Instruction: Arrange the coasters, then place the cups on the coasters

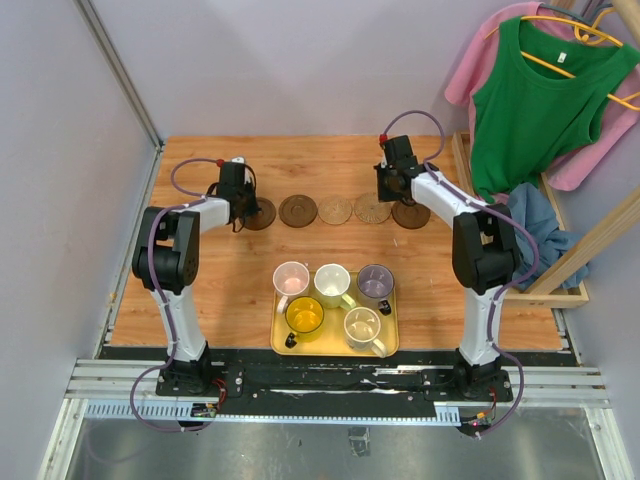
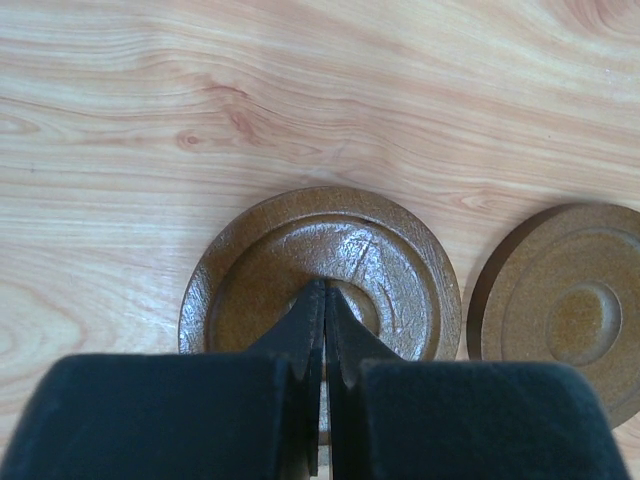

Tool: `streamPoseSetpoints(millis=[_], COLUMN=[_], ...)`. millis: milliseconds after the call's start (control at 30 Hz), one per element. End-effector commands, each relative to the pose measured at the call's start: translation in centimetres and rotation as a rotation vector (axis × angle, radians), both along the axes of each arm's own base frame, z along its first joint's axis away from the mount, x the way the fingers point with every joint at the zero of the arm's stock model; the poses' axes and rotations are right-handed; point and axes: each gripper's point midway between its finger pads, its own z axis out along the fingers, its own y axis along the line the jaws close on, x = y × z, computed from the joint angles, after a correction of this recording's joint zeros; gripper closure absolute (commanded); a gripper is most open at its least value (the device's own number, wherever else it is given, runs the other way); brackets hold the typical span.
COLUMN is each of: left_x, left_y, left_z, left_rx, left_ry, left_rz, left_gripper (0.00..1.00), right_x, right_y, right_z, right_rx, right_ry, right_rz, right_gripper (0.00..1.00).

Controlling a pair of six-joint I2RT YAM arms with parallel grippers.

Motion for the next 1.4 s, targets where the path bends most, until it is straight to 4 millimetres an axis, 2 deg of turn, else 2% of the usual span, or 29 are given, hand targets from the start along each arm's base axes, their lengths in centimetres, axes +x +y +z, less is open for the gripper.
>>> streamPoseSetpoints(millis=[0, 267, 533, 800, 900, 1000, 1233, 1367], left_x=[0.3, 1.3, 2.3, 1.8, 1.4, 0.6, -0.4, -0.6], left_y=[1.5, 2.1, 1.4, -0.7, -2.1, -4.5, -9.9, -12.0], left_z=[-0.5, 0.2, 1.2, 5.6, 7.2, 8.0, 7.4, 7.0], left_rx=[0.008, 0.002, -0.025, -0.120, -0.182, -0.213, -0.193, -0.196], left_ry=[0.025, 0.005, -0.021, -0.116, -0.155, -0.173, -0.167, -0.156], left_rz=[0.044, 0.057, 0.025, -0.064, -0.115, -0.190, -0.344, -0.404], left_gripper=[1.00, 0.99, 0.99, 1.00, 0.99, 1.00, 0.99, 1.00], right_x=[0.4, 0.7, 0.8, 0.6, 0.3, -0.3, -1.1, -1.3], right_y=[0.5, 1.1, 1.1, 0.7, 0.7, 0.5, -0.1, -0.3], right_z=[0.2, -0.4, -0.7, -0.7, -0.8, -0.9, -1.2, -1.4], right_rx=[0.034, 0.052, 0.046, 0.031, 0.036, 0.032, 0.010, 0.000], right_ry=[0.024, 0.042, 0.053, 0.052, 0.061, 0.071, 0.082, 0.089], right_rz=[0.005, 0.017, 0.019, 0.011, 0.009, 0.010, 0.005, 0.003], right_gripper=[0.99, 0.99, 0.99, 0.99, 0.99, 0.99, 0.99, 0.99])
